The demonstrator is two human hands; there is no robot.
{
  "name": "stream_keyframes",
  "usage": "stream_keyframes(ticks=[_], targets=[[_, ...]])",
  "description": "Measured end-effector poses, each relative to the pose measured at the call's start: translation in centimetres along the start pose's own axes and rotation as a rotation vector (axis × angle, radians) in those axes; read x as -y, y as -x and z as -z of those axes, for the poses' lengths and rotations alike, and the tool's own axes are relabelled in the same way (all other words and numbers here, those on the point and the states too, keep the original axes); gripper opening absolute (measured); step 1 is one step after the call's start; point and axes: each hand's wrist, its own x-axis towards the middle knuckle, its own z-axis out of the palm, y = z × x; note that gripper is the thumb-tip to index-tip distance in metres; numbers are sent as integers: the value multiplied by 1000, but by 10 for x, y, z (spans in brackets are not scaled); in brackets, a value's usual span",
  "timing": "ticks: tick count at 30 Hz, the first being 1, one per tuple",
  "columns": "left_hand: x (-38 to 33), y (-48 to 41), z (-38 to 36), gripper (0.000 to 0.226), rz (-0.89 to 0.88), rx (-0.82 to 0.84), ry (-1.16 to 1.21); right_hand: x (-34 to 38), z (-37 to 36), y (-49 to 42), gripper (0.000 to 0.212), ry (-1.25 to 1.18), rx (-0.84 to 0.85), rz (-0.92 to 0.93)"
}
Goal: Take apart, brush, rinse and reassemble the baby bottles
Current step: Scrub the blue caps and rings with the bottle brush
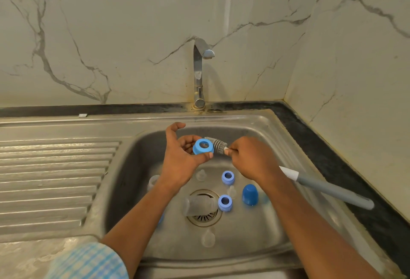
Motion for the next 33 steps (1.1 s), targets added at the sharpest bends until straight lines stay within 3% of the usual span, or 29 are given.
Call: stream_keyframes(ticks=[7,11,18,26,29,33], targets=[[9,-7,16,86,11,-150,-117,15,3,4,35,-55,-62,87],[8,-6,11,85,9,-94,-59,14,2,2,34,-58,8,92],[-2,-1,4,78,-6,-47,7,8,-3,-2,30,-48,-56,12],[5,-4,10,76,12,-148,-74,9,3,2,29,-65,-8,69],[6,-7,15,75,31,-200,-72,13,3,4,39,-94,-2,105],[6,-6,13,77,22,-134,-24,16,0,2,42,-79,5,97]])
